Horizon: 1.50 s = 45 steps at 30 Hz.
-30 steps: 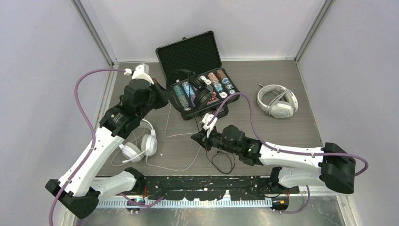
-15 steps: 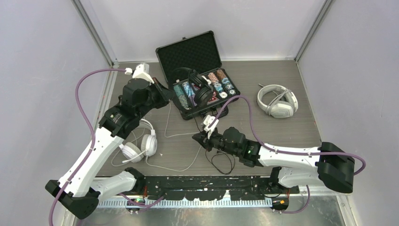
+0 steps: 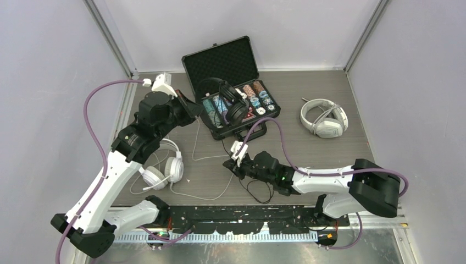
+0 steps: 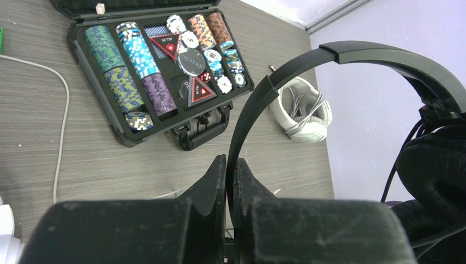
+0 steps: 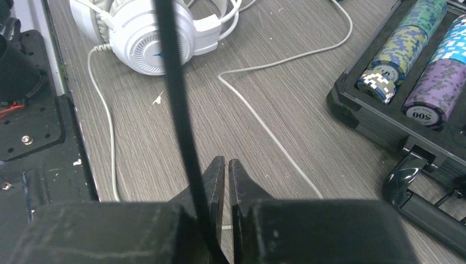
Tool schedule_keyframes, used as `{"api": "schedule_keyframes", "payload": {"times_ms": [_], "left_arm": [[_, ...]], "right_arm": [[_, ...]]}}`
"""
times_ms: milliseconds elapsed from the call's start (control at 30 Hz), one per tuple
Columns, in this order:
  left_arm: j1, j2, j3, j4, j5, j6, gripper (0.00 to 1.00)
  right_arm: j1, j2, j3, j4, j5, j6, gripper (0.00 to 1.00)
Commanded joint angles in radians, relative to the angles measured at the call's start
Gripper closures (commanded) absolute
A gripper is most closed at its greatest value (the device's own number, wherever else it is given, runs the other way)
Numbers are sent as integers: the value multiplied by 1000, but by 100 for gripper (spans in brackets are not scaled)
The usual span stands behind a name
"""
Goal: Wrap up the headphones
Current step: Wrap the headphones cable around the headphones.
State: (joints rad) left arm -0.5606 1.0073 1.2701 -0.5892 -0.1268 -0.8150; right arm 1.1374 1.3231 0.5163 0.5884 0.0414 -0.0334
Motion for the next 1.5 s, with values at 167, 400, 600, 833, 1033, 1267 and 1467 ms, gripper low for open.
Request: {"api": "schedule_keyframes", "payload": {"times_ms": [167,400,600,833,1033,1267,1467], "left_arm": [[18,-9,117,11,-13,58,100],[68,11,161,-41,-5,109,100],[104,23,165,-58,-1,121,100],[134,26,180,-70,-16,132,100],[151,25,200,-69,29,129,100],[167,25,180,-10,299,216,100],[169,48,220,-143,487,514,100]], "right_arm": [[-29,22,-91,186,61,43,100],[-56,-104,-141,141,86,93,100],[-88,-173,-170,113,90,99,100],[-136,-184,-199,134,53,140,100],[-176,-154,-217,168,46,176,100],[-257,-156,-220,166,-12,247,100],[-337,-214,-200,97,-77,306,100]]}}
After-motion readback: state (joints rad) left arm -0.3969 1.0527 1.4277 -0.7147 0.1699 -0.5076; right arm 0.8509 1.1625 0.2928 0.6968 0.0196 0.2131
